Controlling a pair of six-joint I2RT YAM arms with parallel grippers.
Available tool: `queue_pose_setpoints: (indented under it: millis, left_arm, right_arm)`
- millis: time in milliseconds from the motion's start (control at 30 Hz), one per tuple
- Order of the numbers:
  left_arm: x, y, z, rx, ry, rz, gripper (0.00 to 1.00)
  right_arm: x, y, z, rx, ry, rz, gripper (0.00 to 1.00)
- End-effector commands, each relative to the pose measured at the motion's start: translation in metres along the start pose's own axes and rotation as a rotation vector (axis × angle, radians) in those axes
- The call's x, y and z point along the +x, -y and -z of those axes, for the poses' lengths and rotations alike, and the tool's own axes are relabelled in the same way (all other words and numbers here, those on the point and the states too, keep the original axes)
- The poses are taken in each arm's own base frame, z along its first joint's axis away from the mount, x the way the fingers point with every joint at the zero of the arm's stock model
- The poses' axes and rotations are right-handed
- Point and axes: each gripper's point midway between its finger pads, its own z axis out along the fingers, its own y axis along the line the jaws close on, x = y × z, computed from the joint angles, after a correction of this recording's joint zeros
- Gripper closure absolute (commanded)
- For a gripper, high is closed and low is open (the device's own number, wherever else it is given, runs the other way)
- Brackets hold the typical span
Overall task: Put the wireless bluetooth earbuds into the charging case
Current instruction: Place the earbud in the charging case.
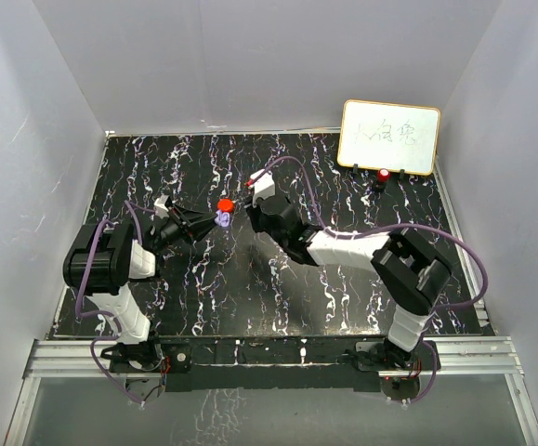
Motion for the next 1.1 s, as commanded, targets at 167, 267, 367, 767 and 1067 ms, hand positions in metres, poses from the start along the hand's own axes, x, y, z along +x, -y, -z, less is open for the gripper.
queue_pose_setpoints:
  millis: [167,267,367,767,1067]
  left_arm:
    - [0.015,0.030,-0.002,0.126,-0.047,-0.177,1.00]
    - [0.018,0.031,-0.005,0.123,-0.067,-0.178,1.00]
    - [0.022,0.031,-0.007,0.119,-0.092,-0.180,1.00]
    - [0.034,0.031,-0.016,0.099,-0.164,-0.191,1.00]
    - [0.039,0.033,-0.021,0.107,-0.193,-0.191,1.00]
  right_arm:
    - [-0.069,0.016,0.033,0.035,0.288,0.028,0.94]
    - [-0.074,0.015,0.037,0.014,0.332,0.064,0.94]
    - [-0.078,0.014,0.039,-0.005,0.365,0.082,0.94]
    - [-0.095,0.012,0.061,-0.106,0.589,0.116,1.00]
    - [-0.101,0.000,0.070,-0.178,0.678,0.207,1.00]
